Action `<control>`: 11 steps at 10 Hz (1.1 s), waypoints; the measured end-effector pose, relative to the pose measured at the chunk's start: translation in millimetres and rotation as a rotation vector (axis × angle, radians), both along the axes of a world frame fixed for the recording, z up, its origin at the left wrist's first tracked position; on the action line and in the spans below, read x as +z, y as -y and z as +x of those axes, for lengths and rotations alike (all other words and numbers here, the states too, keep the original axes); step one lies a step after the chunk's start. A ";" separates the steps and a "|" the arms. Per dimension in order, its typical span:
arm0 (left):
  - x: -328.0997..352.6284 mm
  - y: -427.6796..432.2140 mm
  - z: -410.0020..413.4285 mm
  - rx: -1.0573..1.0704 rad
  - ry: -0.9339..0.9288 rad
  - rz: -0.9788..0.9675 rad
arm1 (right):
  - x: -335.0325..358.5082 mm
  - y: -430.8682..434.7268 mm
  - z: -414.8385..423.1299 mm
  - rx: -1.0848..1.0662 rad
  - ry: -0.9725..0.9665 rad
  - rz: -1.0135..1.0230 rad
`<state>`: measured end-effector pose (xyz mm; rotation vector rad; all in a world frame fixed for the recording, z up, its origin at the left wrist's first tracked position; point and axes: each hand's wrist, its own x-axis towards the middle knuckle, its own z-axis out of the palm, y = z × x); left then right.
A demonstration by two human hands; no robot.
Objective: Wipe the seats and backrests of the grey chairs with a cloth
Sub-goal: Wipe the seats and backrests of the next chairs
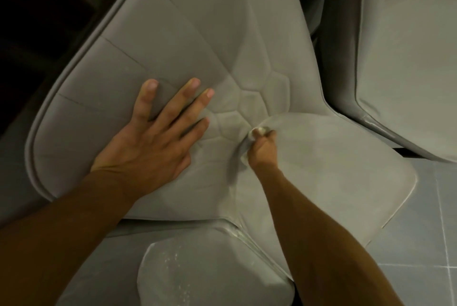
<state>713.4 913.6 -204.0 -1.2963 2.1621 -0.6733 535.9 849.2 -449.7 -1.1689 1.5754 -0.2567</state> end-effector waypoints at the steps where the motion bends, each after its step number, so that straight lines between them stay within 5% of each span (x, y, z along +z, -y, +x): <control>1: 0.2 0.4 -0.1 -0.003 -0.004 -0.001 | 6.4 -12.9 -18.7 0.347 -0.092 0.004; 2: 0.3 1.1 0.5 -0.003 0.001 -0.001 | 9.4 0.8 -45.2 0.141 -0.100 -0.106; 3: 2.3 1.3 -0.7 -0.009 0.056 0.021 | 2.2 6.5 -50.1 0.238 -0.260 -0.240; 6: 5.4 3.6 -2.4 0.007 0.128 0.036 | -5.3 -101.1 -17.4 0.698 -0.179 -0.295; 7: 6.3 3.7 -1.7 0.006 0.120 0.021 | 7.3 -112.8 -42.9 1.107 -0.217 -0.264; 8: 7.5 2.9 -2.9 0.013 0.156 0.038 | 16.1 -125.8 -71.6 1.214 -0.231 -0.117; 10: 11.6 2.0 -3.9 0.008 0.165 0.038 | 21.7 -148.6 -111.9 1.209 -0.201 -0.058; 11: 15.8 1.7 -7.0 0.047 0.096 0.053 | 27.5 -157.4 -130.5 0.955 -0.136 0.036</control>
